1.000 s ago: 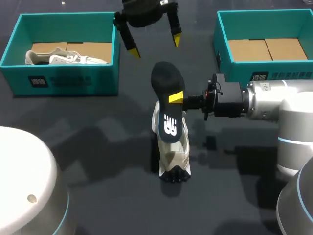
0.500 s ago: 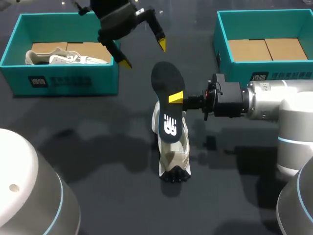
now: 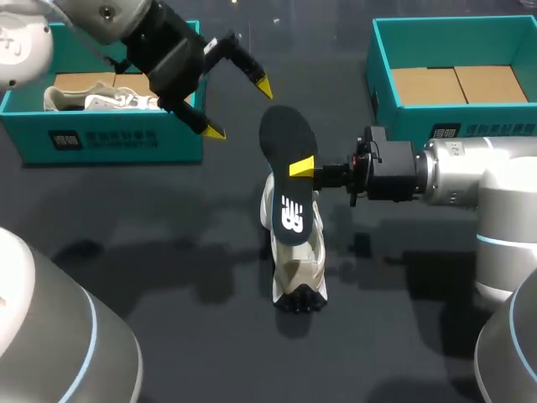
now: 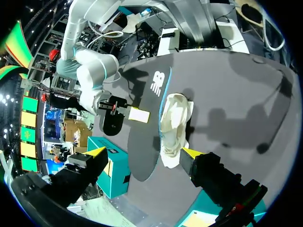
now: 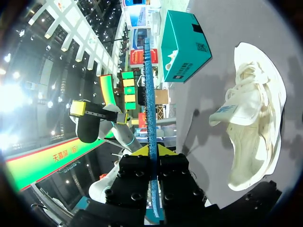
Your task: Take the shoe out of the shoebox, open the shoe tongue, remove and reinsert the insole, then place the shoe into the shoebox
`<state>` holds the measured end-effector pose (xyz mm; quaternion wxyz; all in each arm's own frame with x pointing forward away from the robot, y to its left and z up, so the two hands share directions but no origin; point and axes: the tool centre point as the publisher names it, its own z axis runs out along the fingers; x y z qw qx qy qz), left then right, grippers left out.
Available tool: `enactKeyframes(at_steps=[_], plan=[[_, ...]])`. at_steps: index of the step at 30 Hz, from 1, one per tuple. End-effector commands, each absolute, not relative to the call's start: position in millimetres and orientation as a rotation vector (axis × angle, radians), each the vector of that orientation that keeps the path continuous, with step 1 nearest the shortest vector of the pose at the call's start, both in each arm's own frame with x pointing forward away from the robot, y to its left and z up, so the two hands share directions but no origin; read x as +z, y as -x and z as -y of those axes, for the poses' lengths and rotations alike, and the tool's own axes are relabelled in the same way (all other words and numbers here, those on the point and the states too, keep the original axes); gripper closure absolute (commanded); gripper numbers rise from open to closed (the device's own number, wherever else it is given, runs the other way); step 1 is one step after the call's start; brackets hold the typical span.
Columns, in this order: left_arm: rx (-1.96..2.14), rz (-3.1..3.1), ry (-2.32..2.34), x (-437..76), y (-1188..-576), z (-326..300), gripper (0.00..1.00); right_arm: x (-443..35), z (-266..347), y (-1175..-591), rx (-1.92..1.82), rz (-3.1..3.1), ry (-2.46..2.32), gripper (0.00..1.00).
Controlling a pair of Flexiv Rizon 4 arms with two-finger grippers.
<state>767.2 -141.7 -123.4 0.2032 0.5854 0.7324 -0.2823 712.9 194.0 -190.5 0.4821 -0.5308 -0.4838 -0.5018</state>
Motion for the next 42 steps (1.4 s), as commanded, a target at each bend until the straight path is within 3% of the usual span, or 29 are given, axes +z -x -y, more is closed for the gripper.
enactKeyframes(at_steps=[1, 29, 42], plan=[[-0.974, -1.677, -1.197, -139.2, -753.0, 129.1, 0.00, -191.1, -195.2, -712.0, -1.224, 1.179, 1.295, 1.00], [-0.989, -1.346, -1.043, -173.2, -741.6, 121.4, 0.00, -191.1, -195.2, -712.0, -1.224, 1.179, 1.295, 1.00], [-0.955, -1.338, -1.025, -186.5, -752.7, 147.6, 0.00, -191.1, -195.2, -712.0, -1.224, 1.179, 1.295, 1.00]])
